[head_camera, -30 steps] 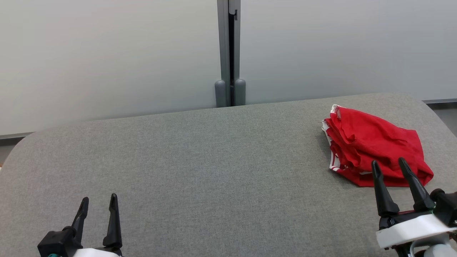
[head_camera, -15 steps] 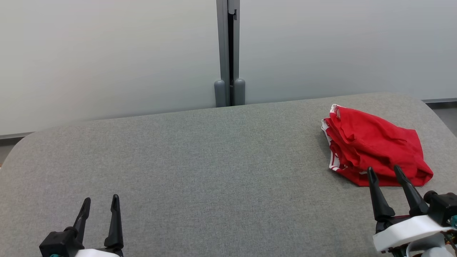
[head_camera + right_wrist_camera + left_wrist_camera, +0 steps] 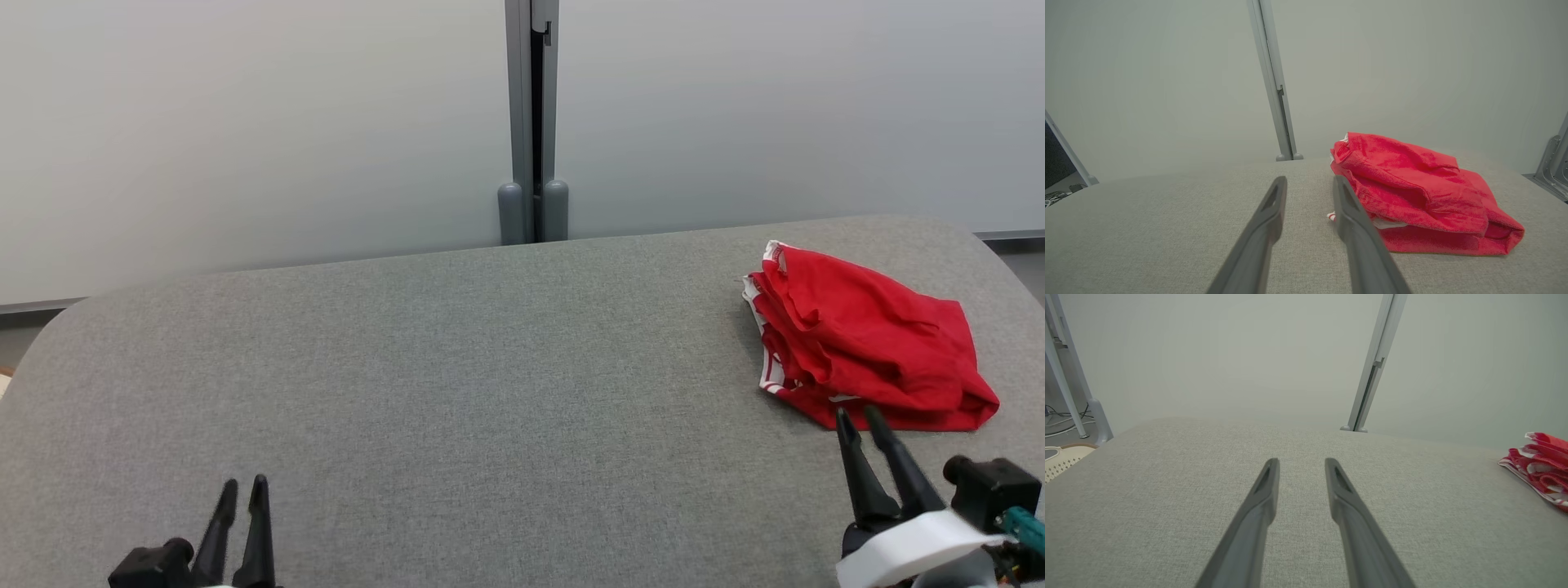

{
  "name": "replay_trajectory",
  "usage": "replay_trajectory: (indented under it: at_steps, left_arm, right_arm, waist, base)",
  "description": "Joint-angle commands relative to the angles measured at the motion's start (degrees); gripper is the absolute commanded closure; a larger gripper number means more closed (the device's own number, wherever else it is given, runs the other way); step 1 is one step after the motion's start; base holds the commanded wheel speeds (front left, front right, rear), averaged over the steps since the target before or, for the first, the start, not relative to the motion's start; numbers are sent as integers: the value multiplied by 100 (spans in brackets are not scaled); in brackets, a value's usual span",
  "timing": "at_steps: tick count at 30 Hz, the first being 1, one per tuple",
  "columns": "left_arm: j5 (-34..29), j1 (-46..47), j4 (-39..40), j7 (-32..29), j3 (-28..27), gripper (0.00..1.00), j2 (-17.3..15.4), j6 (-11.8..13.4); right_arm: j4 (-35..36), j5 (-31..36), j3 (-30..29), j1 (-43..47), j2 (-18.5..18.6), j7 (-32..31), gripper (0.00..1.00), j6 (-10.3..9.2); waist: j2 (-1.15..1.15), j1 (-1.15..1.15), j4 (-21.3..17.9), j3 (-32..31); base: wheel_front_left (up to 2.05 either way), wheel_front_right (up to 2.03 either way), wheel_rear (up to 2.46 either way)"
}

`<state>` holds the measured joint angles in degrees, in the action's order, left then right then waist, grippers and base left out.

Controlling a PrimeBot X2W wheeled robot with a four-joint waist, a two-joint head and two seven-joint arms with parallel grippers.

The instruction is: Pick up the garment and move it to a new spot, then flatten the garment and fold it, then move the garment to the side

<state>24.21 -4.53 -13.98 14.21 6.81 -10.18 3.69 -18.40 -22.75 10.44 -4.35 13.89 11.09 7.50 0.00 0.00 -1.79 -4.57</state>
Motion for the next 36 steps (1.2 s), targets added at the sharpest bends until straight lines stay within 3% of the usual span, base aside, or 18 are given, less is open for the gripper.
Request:
replay_trajectory:
  at_steps: [1,36]
  left_arm:
    - [4,-6,-16,-6,0,100,9,-1]
    - [2829,456,-32,-868,-557,100,320,-471]
  right_arm:
    - [-13,-3,2,14,-11,-1,100,0]
    - [160,-2889,-710,-55,-477,-735,100,0]
  waist:
    - [0,0,0,0]
    - [0,0,50,133]
  base:
    - [0,0,0]
    - [0,0,0]
